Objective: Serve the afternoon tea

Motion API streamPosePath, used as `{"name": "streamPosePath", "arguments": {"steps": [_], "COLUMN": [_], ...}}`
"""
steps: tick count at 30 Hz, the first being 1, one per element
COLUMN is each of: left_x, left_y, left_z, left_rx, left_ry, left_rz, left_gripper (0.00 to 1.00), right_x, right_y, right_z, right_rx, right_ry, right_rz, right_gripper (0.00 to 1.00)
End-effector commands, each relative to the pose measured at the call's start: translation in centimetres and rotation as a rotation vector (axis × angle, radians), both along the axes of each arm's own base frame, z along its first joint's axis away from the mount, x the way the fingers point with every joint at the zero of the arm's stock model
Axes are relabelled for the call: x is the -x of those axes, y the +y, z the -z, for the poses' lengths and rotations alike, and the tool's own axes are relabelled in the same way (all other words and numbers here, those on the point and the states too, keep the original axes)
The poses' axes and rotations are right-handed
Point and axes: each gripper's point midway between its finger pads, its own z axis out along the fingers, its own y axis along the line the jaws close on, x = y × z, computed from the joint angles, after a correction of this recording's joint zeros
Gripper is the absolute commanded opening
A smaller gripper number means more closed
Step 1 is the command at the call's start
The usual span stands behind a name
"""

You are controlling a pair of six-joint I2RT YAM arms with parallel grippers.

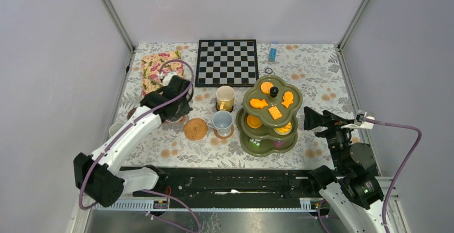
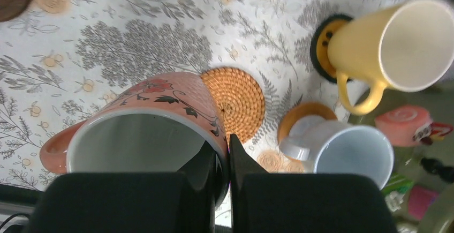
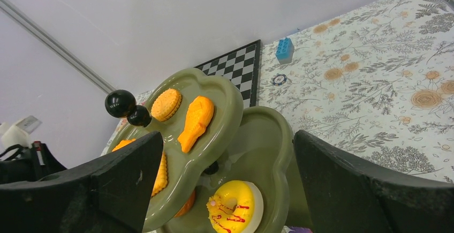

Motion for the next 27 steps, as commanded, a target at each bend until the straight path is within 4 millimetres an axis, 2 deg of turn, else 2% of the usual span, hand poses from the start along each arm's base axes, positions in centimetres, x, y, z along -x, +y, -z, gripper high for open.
{"name": "streamPosePath", "arguments": {"steps": [1,5,11,27], "left_x": [0.6,1.0,0.8,-0.7], "left_y": [-2.0,-4.1,-6.9,-8.2], "left_z": [1.3,2.5,3.4,5.5], "left_rx": [-0.094,-0.137,-0.095,-0.107], "left_ry": [0.069,0.097,0.104,0.108], "left_rz": [0.091,0.14,0.212,0.238], "left_gripper": [0.0,0.0,0.0,0.0], "right_x": [-0.1,-0.1,-0.1,0.0], "right_y": [0.4,0.5,0.5,0.3], "right_z": [-1.0,-1.1,-1.1,-1.3], "right_rx": [-0.03,-0.033,-0.031,-0.024], "right_ry": [-0.024,-0.025,-0.024,-0.031], "right_rz": [-0.015,-0.019,-0.021,-0.011], "right_gripper": [0.98,0.98,0.98,0.98]}}
